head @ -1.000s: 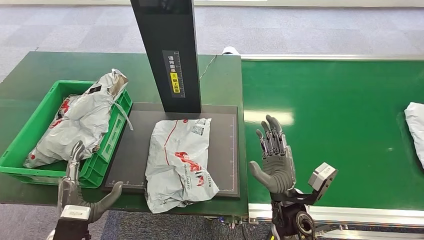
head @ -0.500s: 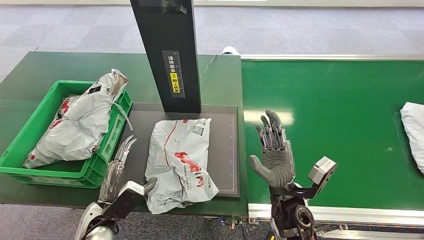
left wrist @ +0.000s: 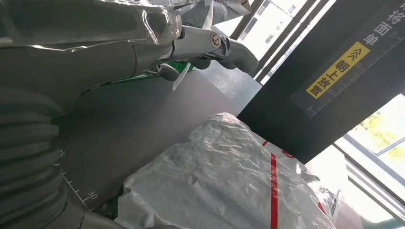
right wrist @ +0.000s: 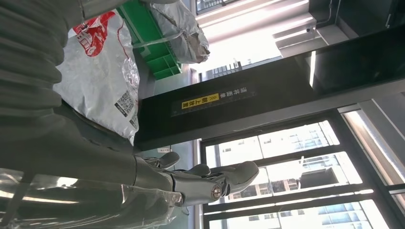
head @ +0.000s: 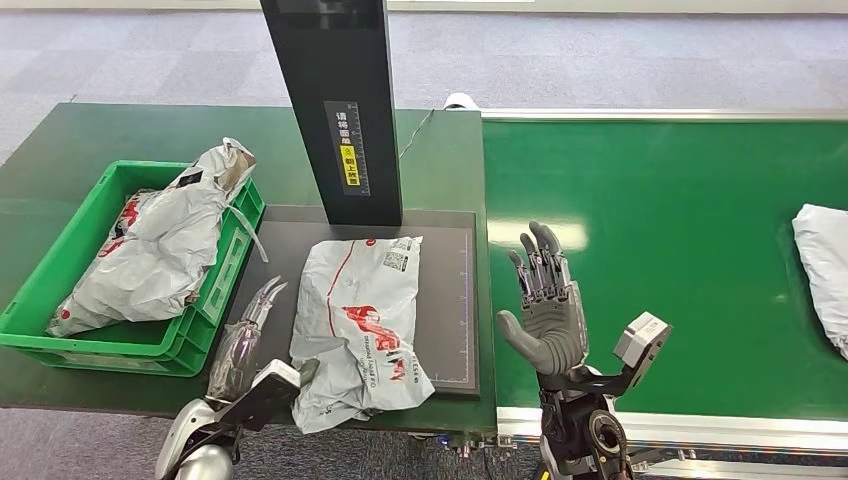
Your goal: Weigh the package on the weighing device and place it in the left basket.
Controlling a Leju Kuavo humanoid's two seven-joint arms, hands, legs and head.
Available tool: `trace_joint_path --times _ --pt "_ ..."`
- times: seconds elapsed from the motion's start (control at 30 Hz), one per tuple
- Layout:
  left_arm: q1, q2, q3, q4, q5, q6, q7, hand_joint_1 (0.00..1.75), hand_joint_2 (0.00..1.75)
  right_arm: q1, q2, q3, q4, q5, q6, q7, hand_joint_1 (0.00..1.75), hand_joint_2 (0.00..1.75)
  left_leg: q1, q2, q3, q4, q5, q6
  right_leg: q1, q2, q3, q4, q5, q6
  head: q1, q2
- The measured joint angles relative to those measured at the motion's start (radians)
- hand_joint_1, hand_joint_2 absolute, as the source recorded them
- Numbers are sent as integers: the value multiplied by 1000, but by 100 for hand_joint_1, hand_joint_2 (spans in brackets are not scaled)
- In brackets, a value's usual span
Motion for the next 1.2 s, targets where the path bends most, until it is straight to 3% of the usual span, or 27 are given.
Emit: trace_joint_path --times 0.37,0.63,0.83,1.2 --pt "-5 9 -7 18 -29 0 17 0 175 0 0 0 1 -5 0 0 0 175 0 0 0 0 0 0 0 0 0 0 0 0 0 0" --pt "-77 60 -44 138 -117 -24 66 0 175 1 1 -1 1 -32 0 13 0 175 0 0 0 0 0 0 0 0 0 0 0 0 0 0" --pt "-112 91 -148 214 -189 -50 52 0 175 -4 1 1 14 -42 5 36 0 175 -1 -3 1 0 0 0 -1 -3 4 0 -1 1 0 0" --pt "-151 101 -316 262 -203 -59 71 0 175 -11 7 3 38 -42 3 36 0 175 -1 -6 5 0 1 1 -1 -5 7 0 -1 1 0 0"
